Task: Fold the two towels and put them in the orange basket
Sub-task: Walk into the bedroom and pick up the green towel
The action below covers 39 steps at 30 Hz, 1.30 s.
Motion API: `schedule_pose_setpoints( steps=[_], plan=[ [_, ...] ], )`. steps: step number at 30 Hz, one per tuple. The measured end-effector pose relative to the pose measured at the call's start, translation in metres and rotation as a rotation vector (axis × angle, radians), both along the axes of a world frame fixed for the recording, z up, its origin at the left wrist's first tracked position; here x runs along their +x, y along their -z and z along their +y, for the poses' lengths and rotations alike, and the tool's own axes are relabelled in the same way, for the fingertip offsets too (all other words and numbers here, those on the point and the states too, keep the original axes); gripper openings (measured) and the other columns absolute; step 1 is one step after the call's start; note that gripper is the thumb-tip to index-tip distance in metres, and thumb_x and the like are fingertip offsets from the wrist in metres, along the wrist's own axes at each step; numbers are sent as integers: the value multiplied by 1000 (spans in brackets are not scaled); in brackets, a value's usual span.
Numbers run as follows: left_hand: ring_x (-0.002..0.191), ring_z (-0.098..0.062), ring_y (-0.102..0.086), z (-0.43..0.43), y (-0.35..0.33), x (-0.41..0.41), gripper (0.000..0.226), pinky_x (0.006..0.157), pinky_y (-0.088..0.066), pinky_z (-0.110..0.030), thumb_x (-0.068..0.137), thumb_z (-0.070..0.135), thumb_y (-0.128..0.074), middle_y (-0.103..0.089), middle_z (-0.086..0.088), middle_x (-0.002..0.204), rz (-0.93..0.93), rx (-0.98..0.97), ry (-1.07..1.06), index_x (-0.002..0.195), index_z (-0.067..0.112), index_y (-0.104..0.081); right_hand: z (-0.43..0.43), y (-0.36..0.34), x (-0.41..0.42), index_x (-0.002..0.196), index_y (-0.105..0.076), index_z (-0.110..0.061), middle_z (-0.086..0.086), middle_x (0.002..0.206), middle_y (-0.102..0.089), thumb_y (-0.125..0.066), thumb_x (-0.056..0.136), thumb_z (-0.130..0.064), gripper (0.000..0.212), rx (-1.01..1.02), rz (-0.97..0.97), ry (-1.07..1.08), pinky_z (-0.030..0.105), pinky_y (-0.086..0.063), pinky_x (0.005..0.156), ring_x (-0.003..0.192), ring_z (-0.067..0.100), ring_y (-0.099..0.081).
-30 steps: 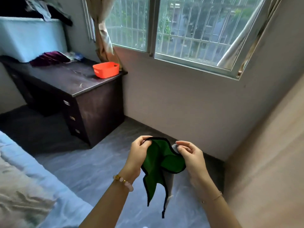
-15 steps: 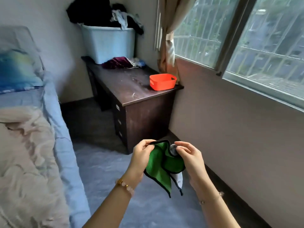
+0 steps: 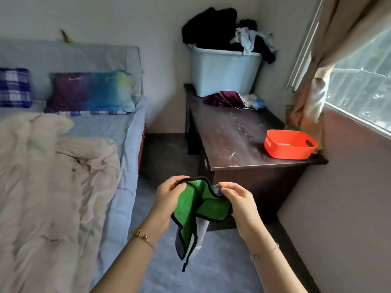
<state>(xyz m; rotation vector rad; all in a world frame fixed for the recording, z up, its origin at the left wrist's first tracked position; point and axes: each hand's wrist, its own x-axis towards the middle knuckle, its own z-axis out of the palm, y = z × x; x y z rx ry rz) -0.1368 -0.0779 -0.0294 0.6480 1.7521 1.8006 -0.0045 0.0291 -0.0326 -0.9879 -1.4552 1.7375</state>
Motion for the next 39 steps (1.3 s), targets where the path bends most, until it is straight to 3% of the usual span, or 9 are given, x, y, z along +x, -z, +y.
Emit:
schedule_pose_setpoints(
  steps=[9,13,17,21,25,32,36,39],
  plan=[
    [96,-14,-64,75,0,-103,23,81,-47,-23,88,2,-54,-71,0,97,-21,7,-201,89,19,-70,95,9,-135,81,-70,-12,9,83,-70,-56,87,3,21,-32,8,-234,35,-49,80,81,21,-63],
    [98,-14,-64,111,10,-154,22,85,-48,-25,88,4,-55,-71,0,99,-19,-11,-215,90,20,-71,122,15,-186,82,-69,-9,8,84,-69,-55,88,3,20,-53,18,-285,26,-48,73,80,18,-62],
    [99,-15,-64,151,25,-206,22,87,-48,-27,88,6,-56,-71,1,98,-78,-12,-209,89,23,-71,154,20,-234,90,-70,-12,1,87,-71,-58,88,-3,15,-29,-15,-333,15,-45,66,76,5,-63],
    [101,-15,-63,197,34,-270,21,89,-48,-30,89,7,-56,-70,-1,101,-100,-3,-160,92,21,-70,189,24,-292,98,-68,-13,-5,85,-70,-62,85,-2,17,-8,-21,-359,8,-42,59,72,-3,-62],
    [99,-12,-63,242,31,-336,22,82,-47,-23,90,5,-55,-70,1,100,-95,3,-85,92,21,-69,226,21,-354,98,-67,-9,0,88,-69,-63,80,8,24,20,-19,-290,11,-47,67,77,-1,-64],
    [102,-11,-64,326,13,-445,33,82,-48,-18,84,-6,-54,-70,-1,104,-58,-17,160,103,16,-68,305,15,-445,94,-68,-6,7,90,-71,-63,84,3,15,87,7,-118,11,-47,71,79,4,-65],
    [97,-9,-65,381,4,-486,42,76,-50,-15,80,-14,-50,-69,-3,106,-94,1,282,107,14,-65,350,10,-476,99,-69,-11,6,96,-72,-66,83,-2,18,90,8,-44,20,-49,77,85,9,-65],
    [98,-12,-66,423,-2,-509,47,77,-51,-20,78,-17,-50,-70,-4,106,-116,-10,369,109,15,-64,382,9,-492,102,-68,-13,5,99,-73,-68,80,1,26,88,3,-13,28,-50,83,88,12,-66]
  ],
)
